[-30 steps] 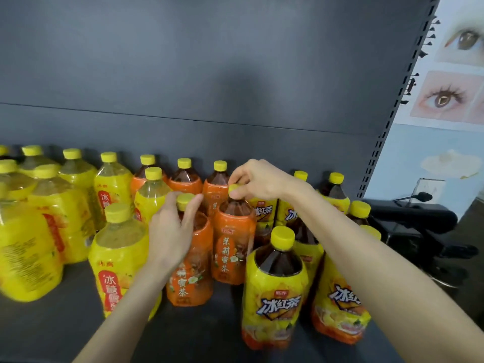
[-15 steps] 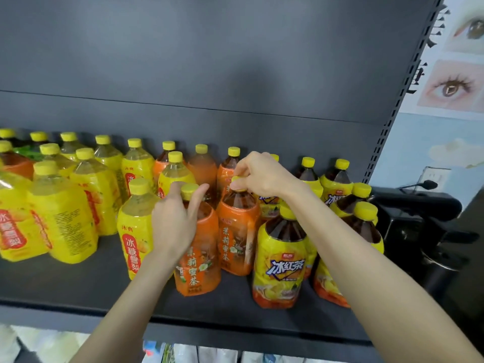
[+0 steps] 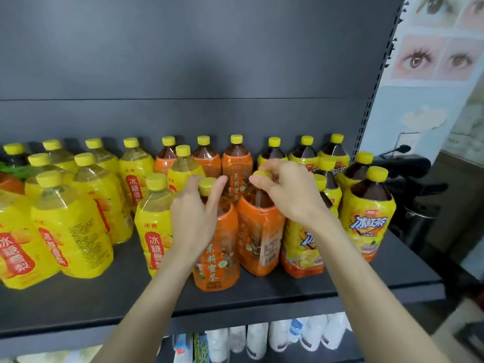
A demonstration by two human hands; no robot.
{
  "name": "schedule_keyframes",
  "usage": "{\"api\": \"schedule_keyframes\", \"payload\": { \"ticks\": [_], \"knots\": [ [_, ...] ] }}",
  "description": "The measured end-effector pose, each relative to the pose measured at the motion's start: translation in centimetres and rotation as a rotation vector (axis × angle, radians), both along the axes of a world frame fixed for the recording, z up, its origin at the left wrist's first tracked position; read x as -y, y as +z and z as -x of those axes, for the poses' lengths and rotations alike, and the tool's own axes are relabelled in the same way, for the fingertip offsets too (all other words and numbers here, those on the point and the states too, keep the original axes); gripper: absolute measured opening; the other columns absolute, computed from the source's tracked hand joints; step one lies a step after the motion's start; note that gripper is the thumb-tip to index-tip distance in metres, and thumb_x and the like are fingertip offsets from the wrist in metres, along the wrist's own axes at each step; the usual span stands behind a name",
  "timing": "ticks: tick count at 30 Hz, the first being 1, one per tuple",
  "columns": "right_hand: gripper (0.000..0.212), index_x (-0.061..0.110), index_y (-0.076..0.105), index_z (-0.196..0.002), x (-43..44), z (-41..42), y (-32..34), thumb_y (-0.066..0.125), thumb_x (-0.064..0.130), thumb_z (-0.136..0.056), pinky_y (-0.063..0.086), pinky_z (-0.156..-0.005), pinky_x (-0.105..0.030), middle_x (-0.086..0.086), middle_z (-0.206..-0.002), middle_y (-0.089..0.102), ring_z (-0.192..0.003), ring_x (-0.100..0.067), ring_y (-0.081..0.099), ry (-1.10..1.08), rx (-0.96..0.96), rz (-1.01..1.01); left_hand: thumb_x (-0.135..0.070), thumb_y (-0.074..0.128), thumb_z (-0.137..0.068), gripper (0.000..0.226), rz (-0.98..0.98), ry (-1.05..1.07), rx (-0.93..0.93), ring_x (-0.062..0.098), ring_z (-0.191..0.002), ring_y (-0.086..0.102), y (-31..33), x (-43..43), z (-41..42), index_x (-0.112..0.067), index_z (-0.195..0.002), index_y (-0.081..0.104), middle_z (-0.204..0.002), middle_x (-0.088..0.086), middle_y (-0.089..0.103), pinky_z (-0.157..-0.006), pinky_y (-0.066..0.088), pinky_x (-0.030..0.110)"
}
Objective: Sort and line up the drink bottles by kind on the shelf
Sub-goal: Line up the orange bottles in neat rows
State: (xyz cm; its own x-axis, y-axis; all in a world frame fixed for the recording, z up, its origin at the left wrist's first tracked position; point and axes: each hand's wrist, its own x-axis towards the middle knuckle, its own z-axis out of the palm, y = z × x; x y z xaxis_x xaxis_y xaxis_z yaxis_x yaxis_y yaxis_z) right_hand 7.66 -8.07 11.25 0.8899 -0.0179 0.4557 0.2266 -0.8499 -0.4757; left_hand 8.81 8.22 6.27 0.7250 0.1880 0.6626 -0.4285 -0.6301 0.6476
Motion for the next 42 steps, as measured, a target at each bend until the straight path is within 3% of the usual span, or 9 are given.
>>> {"api": "schedule_keyframes", "payload": {
  "ticks": [8, 11, 14, 16, 21, 26, 31, 38, 42],
  "knots": [
    [0.049, 0.023, 0.057, -0.125, -1.7, 2.2, -4.2, 0.062, 0.051, -0.085, 0.044, -0.096, -0.033, 0.004, -0.119, 0.057, -0.112, -0.012, 0.052, 0.005, 0.099, -0.345, -0.059, 0.049, -0.087, 0.033, 0.121, -0.121, -0.026, 0.006, -0.07, 0.063, -1.0, -0.9, 1.6, -0.027, -0.082, 0.057, -0.072, -0.007, 0.067, -0.068, 0.052, 0.029],
    [0.071, 0.033, 0.038, -0.14, -2.4, 3.0, -7.2, 0.068, 0.054, -0.079, 0.04, -0.098, -0.026, 0.007, -0.13, 0.046, -0.121, -0.005, 0.044, 0.044, 0.084, -0.461, -0.06, 0.054, -0.085, 0.042, 0.12, -0.164, -0.022, 0.008, -0.098, 0.06, -2.4, -1.4, 2.1, -0.026, -0.108, 0.061, -0.102, -0.007, 0.066, -0.086, 0.051, 0.033],
    [0.074, 0.039, 0.036, -0.139, -2.6, 3.2, -8.9, 0.064, 0.065, -0.076, 0.046, -0.098, -0.034, 0.006, -0.13, 0.05, -0.119, -0.008, 0.049, -0.002, 0.087, -0.529, -0.06, 0.053, -0.084, 0.057, 0.115, -0.13, -0.014, 0.011, -0.113, 0.054, -3.4, -1.2, 2.8, -0.024, -0.127, 0.055, -0.12, -0.006, 0.061, -0.096, 0.046, 0.035],
    [0.071, 0.037, 0.04, -0.134, -2.4, 3.6, -9.1, 0.066, 0.064, -0.074, 0.051, -0.094, -0.036, 0.01, -0.123, 0.056, -0.113, -0.007, 0.055, -0.008, 0.1, -0.57, -0.059, 0.053, -0.085, 0.056, 0.15, -0.116, 0.005, 0.013, -0.113, 0.055, -3.6, -1.1, 3.5, -0.022, -0.127, 0.056, -0.12, -0.004, 0.062, -0.095, 0.047, 0.04],
    [0.073, 0.036, 0.037, -0.122, -2.0, 5.4, -9.6, 0.077, 0.056, -0.064, 0.045, -0.072, -0.004, 0.029, -0.107, 0.048, -0.095, 0.021, 0.051, 0.023, 0.101, -0.799, -0.065, 0.056, -0.074, 0.067, 0.382, -0.142, -0.052, 0.007, -0.114, 0.053, -4.8, -1.1, 5.1, -0.027, -0.129, 0.049, -0.124, -0.008, 0.056, -0.093, 0.046, 0.025],
    [0.081, 0.031, 0.044, -0.126, -3.7, 6.0, -13.3, 0.067, 0.071, -0.059, 0.052, -0.088, -0.027, 0.013, -0.116, 0.06, -0.103, -0.001, 0.06, -0.015, 0.086, -0.978, -0.067, 0.059, -0.06, 0.077, 0.655, -0.24, -0.221, 0.007, -0.102, 0.061, -7.9, -0.6, 6.3, -0.029, -0.125, 0.044, -0.111, -0.015, 0.06, -0.072, 0.051, 0.017],
    [0.081, 0.025, 0.051, -0.122, -4.1, 4.6, -13.7, 0.064, 0.075, -0.06, 0.054, -0.091, -0.037, 0.008, -0.112, 0.064, -0.102, -0.008, 0.062, -0.064, 0.139, -1.009, -0.068, 0.057, -0.063, 0.077, 0.674, -0.181, -0.187, 0.01, -0.098, 0.064, -7.9, -0.2, 5.7, -0.02, -0.123, 0.051, -0.109, -0.005, 0.064, -0.079, 0.054, 0.028],
    [0.08, 0.019, 0.052, -0.122, -4.7, 1.4, -13.2, 0.061, 0.069, -0.061, 0.05, -0.077, -0.011, 0.008, -0.108, 0.065, -0.096, 0.002, 0.062, 0.018, 0.116, -1.003, -0.067, 0.067, -0.068, 0.082, 0.641, -0.121, -0.182, 0.012, -0.104, 0.06, -7.6, -0.5, 3.7, -0.016, -0.129, 0.046, -0.117, -0.001, 0.061, -0.085, 0.052, 0.028],
    [0.073, 0.018, 0.048, -0.127, -5.4, -0.9, -13.3, 0.067, 0.06, -0.07, 0.05, -0.079, -0.014, 0.009, -0.109, 0.063, -0.099, 0.0, 0.061, 0.054, 0.093, -0.966, -0.065, 0.065, -0.072, 0.08, 0.631, -0.102, -0.177, 0.016, -0.111, 0.058, -7.9, -1.2, 1.6, -0.017, -0.132, 0.043, -0.123, 0.002, 0.058, -0.092, 0.051, 0.033]
  ]
}}
